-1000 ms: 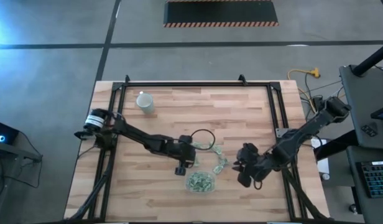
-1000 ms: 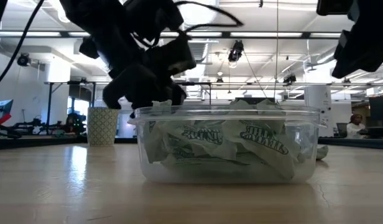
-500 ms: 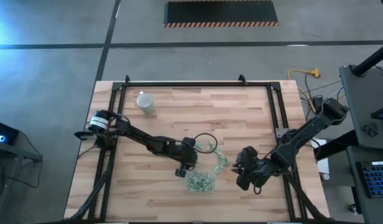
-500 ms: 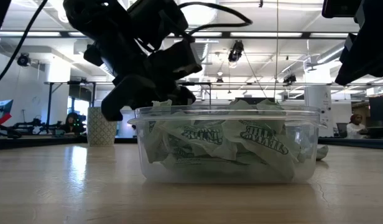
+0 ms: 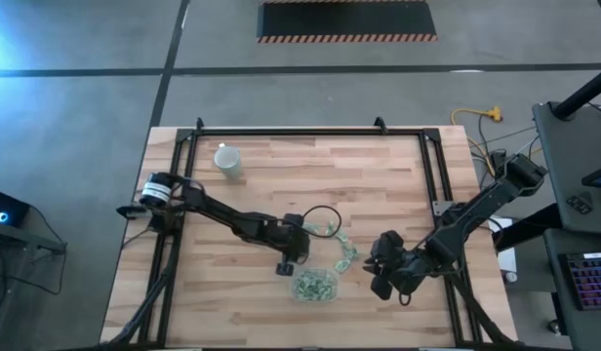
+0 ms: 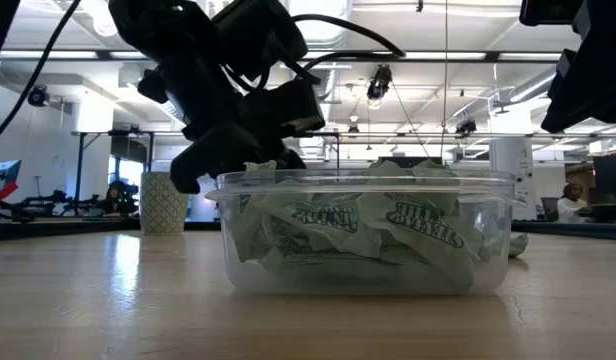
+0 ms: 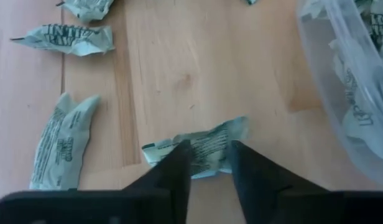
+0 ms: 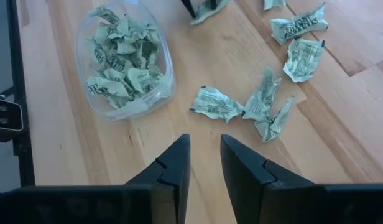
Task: Pick and place Stevia / Truvia into bins
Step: Put the stevia packet into the transparent container
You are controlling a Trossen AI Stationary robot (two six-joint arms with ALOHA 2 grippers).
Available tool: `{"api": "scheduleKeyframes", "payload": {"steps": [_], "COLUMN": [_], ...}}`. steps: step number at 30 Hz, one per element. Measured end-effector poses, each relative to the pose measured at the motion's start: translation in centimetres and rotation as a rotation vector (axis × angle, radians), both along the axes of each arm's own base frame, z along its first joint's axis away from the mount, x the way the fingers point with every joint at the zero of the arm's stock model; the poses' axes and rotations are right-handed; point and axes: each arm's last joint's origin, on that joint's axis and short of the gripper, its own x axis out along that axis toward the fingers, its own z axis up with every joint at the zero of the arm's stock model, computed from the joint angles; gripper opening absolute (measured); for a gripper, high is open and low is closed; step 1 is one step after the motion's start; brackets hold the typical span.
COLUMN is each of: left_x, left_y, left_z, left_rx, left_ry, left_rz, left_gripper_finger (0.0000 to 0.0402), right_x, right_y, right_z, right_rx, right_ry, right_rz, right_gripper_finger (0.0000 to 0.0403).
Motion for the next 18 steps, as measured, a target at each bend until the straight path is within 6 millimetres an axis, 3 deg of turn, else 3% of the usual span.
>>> {"api": "scheduleKeyframes", "payload": {"steps": [7,13,18], "left_x": [-0.3,-0.3,-0.3], "left_y": [0.1,0.1,0.1], "left_z": [0.2,0.5,2.1], "left_rx": [-0.019,-0.042,-0.055], "left_ry": [0.030,0.037,-0.013], "left_rz": [0.031,0.059,0.060], "left_gripper_finger": [0.0007,0.0002,0.0001], "right_x": [0.0,0.0,0.0], "right_y": [0.0,0.0,0.0], "right_z": [0.0,0.0,0.0], "right_rx": [-0.006,-0.012,-0.020], "right_ry": [0.000,0.000,0.001], "right_rz": [0.010,0.016,0.025], "right_gripper_finger": [0.0071,0.0068,0.0070]}}
